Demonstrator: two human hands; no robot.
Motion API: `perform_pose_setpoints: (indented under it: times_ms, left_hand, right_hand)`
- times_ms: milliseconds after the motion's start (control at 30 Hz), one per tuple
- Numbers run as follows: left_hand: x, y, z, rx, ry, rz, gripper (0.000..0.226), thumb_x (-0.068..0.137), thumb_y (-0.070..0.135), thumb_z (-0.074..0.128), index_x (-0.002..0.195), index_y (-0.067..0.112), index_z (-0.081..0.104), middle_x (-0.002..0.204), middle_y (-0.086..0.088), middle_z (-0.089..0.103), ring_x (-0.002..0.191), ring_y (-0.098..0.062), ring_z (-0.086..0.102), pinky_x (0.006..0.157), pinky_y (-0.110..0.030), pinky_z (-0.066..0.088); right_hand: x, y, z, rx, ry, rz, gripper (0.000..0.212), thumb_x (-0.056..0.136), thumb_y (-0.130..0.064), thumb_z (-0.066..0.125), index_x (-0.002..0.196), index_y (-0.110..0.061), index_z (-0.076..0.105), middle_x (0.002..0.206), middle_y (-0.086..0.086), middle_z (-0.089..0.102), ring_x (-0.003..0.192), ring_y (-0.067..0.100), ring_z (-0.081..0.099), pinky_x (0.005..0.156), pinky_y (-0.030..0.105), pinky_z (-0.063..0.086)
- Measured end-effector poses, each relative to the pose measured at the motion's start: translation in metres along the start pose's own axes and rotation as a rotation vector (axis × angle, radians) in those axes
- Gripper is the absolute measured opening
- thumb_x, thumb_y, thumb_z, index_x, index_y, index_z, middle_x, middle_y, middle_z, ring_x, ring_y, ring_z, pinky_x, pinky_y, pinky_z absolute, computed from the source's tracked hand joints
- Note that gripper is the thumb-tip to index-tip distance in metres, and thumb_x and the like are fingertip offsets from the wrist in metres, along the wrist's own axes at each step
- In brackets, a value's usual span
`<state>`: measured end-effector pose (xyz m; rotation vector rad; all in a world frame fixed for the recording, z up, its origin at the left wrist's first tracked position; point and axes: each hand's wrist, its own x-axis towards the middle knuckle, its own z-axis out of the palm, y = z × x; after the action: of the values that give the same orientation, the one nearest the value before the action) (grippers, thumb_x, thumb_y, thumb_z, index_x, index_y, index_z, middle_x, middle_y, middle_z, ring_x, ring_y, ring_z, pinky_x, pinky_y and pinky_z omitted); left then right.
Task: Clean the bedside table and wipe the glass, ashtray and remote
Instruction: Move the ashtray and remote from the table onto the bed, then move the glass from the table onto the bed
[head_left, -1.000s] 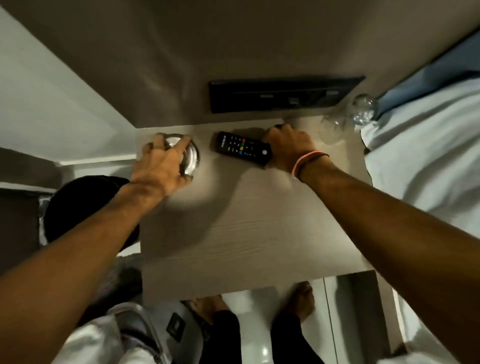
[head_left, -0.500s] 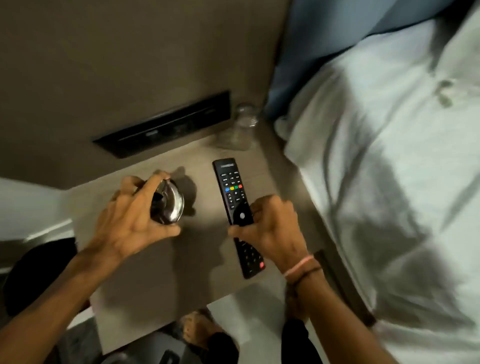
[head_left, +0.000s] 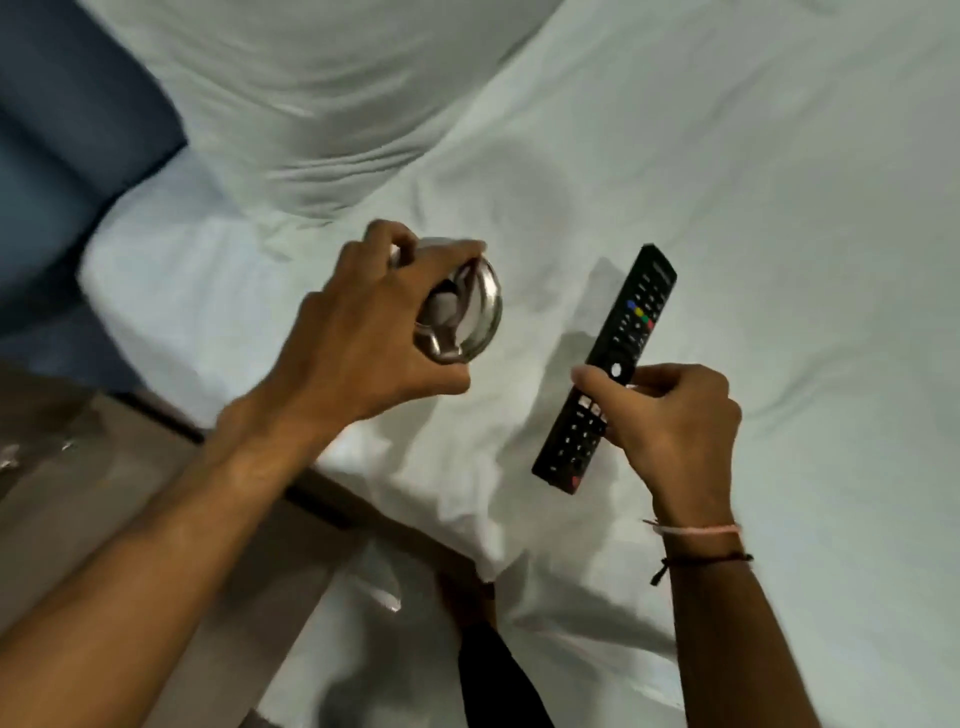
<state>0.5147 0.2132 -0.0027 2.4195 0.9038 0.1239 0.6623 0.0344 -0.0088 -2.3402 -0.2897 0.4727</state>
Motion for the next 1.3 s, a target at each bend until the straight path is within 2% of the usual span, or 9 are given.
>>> perform_pose_setpoints:
  times_ms: [133,267,367,467,633,767,967,1167,1300]
  left_hand:
    - [0.046,0.041,0.064,0.054,-0.091,0.115,0.098,0.059,0.052,0.08,0.145,0.053,0.033,0.14,0.001,0.036,0.123,-0.024,0.044,0.082,-0.035,0.045]
    - [0.053,0.048,0.106,0.269,-0.094,0.123,0.096,0.071,0.064,0.069,0.154,0.043,0.025,0.153,-0.006,0.034,0.132,-0.031,0.043,0.1,-0.045,0.042]
    - [0.033,0.023,0.099,0.315,0.079,0.099,0.1,0.075,0.084,0.046,0.158,0.038,0.015,0.164,-0.012,0.025,0.151,-0.032,0.025,0.113,-0.053,0.03]
    - [-0.003,-0.021,0.076,0.342,0.305,0.031,0.094,0.083,0.086,0.032,0.159,0.033,0.018,0.166,-0.014,0.021,0.155,-0.029,0.02,0.118,-0.056,0.025]
    - [-0.101,-0.123,0.032,0.436,0.481,-0.232,0.091,0.088,0.08,0.036,0.159,0.028,0.018,0.167,-0.016,0.018,0.155,-0.03,0.019,0.119,-0.058,0.022]
    - [-0.21,-0.206,0.009,0.592,0.513,-0.498,0.089,0.09,0.076,0.034,0.16,0.027,0.011,0.167,-0.016,0.017,0.155,-0.029,0.018,0.12,-0.058,0.022]
    - [-0.337,-0.273,0.024,0.565,0.46,-0.751,0.086,0.093,0.073,0.029,0.161,0.024,0.01,0.168,-0.016,0.014,0.154,-0.031,0.021,0.117,-0.061,0.025]
    - [-0.413,-0.303,0.052,0.535,0.461,-0.822,0.087,0.092,0.072,0.034,0.16,0.021,0.016,0.166,-0.017,0.019,0.147,-0.036,0.033,0.117,-0.06,0.025]
    - [-0.417,-0.309,0.056,0.514,0.448,-0.844,0.087,0.093,0.071,0.034,0.159,0.018,0.02,0.164,-0.02,0.025,0.146,-0.036,0.037,0.116,-0.06,0.029]
  right_hand:
    - [0.044,0.047,-0.019,-0.104,0.07,0.137,0.044,0.064,-0.049,0.081,0.067,-0.007,0.071,0.066,0.008,0.07,0.074,0.03,0.07,0.072,0.04,0.059]
    - [0.048,0.064,-0.013,-0.262,0.041,0.184,0.06,0.066,-0.055,0.082,0.095,-0.005,0.068,0.094,0.014,0.07,0.097,0.036,0.065,0.08,0.043,0.054]
    - [0.036,0.052,-0.004,-0.465,0.184,-0.007,0.09,0.07,-0.067,0.075,0.136,-0.013,0.048,0.133,0.015,0.052,0.123,0.037,0.051,0.09,0.054,0.05]
    - [0.017,0.023,0.013,-0.364,0.249,-0.377,0.087,0.083,-0.064,0.065,0.149,-0.013,0.037,0.149,0.016,0.04,0.139,0.034,0.037,0.11,0.054,0.038]
    - [-0.041,-0.035,0.087,-0.186,-0.084,-0.775,0.086,0.087,-0.061,0.062,0.156,-0.02,0.028,0.163,0.013,0.022,0.154,0.026,0.016,0.122,0.047,0.023]
    - [-0.11,-0.071,0.175,-0.229,-0.345,-1.081,0.087,0.087,-0.059,0.062,0.156,-0.019,0.027,0.165,0.014,0.019,0.154,0.027,0.017,0.122,0.044,0.026]
    - [-0.187,-0.092,0.307,-0.409,-0.804,-1.153,0.088,0.088,-0.046,0.068,0.157,-0.016,0.022,0.158,0.016,0.028,0.147,0.029,0.03,0.117,0.038,0.033]
    - [-0.231,-0.109,0.424,-0.537,-0.817,-1.164,0.073,0.082,-0.035,0.073,0.145,-0.019,0.041,0.146,0.016,0.038,0.125,0.041,0.05,0.102,0.044,0.047]
    - [-0.232,-0.108,0.456,-0.5,-0.762,-1.189,0.052,0.085,-0.028,0.071,0.13,-0.013,0.05,0.132,0.017,0.049,0.11,0.042,0.058,0.088,0.043,0.05]
